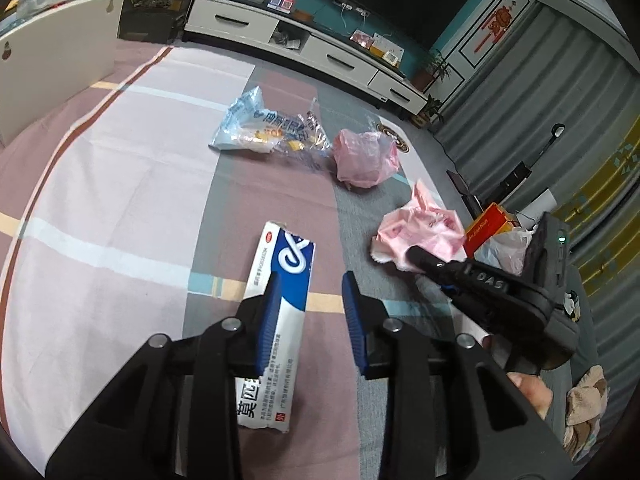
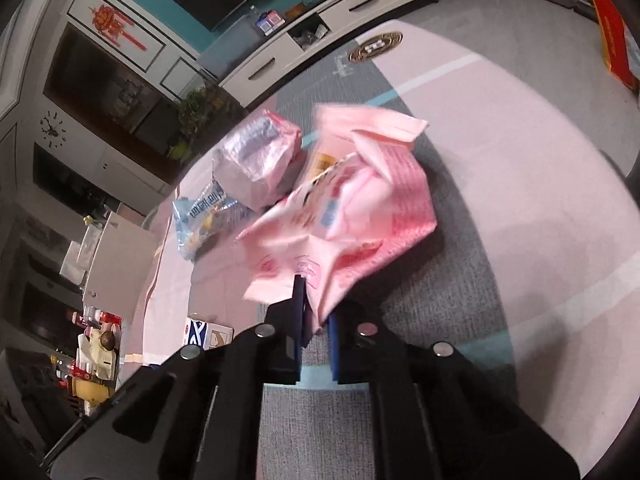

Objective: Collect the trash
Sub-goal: 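Grasp white ointment box with left tool while right tool grasps pink wrapper, then carry ointment box and pink wrapper over the black bin with both tools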

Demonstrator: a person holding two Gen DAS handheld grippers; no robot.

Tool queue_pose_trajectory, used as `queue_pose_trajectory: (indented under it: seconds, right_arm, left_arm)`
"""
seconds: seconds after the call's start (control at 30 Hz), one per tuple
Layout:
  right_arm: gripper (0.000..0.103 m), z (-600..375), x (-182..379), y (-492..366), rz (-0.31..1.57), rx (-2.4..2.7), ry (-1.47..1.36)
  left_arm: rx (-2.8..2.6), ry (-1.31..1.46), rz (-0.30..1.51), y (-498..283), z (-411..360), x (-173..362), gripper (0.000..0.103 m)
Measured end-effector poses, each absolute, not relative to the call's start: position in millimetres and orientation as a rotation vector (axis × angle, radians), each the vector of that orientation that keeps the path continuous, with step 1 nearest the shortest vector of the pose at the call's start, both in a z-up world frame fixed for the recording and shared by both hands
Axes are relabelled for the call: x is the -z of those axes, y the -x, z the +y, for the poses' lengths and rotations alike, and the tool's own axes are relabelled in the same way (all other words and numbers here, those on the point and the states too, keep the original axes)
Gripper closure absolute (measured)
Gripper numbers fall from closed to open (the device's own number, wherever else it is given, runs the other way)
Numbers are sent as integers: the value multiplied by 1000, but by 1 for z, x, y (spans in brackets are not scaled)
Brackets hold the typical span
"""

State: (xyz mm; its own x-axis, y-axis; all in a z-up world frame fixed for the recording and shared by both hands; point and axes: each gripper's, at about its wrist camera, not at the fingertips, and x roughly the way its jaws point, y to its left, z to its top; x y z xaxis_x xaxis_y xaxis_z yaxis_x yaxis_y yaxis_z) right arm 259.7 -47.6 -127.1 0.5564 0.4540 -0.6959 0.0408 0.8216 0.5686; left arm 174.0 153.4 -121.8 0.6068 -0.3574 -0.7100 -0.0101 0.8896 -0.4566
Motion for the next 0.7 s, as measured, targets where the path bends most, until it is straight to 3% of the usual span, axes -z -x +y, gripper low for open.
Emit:
queue_pose_trajectory:
  seconds: [0.07, 0.1, 0.13, 0.23, 0.4, 0.53, 0.7]
  right_arm:
    - [94, -50, 122, -256, 951, -257, -573]
    - [94, -53, 120, -254, 945, -259, -577]
    - [94, -54, 118, -253, 941, -264, -583]
    - [94, -60, 108, -245, 919, -285, -588]
    - [94, -59, 98, -234, 907, -308, -573]
    - [94, -55, 95, -229, 903, -306, -538]
    - [94, -57, 91, -226, 891, -306, -527]
  left_arm:
    - [200, 446, 924, -175, 157, 126, 66]
    - [200, 443, 937, -176, 158, 128, 54]
    - [200, 445, 938, -176, 160, 128, 48]
    - [200, 414, 946, -173, 160, 130, 45]
    - [225, 347, 990, -170, 150, 140, 46]
    - [201, 289, 1023, -170, 140, 149, 64]
    - [205, 289, 999, -166, 137, 147, 65]
